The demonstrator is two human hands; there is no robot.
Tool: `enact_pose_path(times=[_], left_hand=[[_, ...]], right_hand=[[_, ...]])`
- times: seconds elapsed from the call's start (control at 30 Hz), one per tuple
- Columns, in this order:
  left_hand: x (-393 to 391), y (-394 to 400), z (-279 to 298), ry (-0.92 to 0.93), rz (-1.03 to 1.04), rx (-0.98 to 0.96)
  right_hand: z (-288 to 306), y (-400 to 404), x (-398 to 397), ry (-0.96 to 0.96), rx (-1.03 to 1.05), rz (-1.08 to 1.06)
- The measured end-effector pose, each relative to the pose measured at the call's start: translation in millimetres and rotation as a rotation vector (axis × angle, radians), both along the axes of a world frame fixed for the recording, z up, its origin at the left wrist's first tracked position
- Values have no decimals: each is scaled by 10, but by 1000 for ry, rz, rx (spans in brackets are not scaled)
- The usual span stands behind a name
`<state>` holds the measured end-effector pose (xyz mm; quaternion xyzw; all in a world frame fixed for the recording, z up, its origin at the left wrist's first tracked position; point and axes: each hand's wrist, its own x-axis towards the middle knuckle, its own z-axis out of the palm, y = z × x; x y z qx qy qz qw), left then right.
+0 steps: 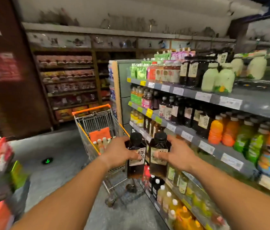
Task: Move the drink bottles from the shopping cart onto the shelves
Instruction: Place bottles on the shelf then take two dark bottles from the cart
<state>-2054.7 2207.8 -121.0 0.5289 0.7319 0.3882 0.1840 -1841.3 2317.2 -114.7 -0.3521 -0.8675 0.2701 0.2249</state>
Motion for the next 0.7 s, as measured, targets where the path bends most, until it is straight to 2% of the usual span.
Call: enact_pose_path(times=[0.37, 0.53, 0.7], left_hand=[[-2048, 844, -68, 89, 286, -34], [-2959, 1369, -143, 77, 400, -1], [-3912, 1979, -377, 73, 399, 5]], right_hand=[[-121, 1335, -2419, 5, -63, 248], [-146, 2010, -3419, -20, -56, 267], [-347, 2580, -4386, -66, -40, 254]])
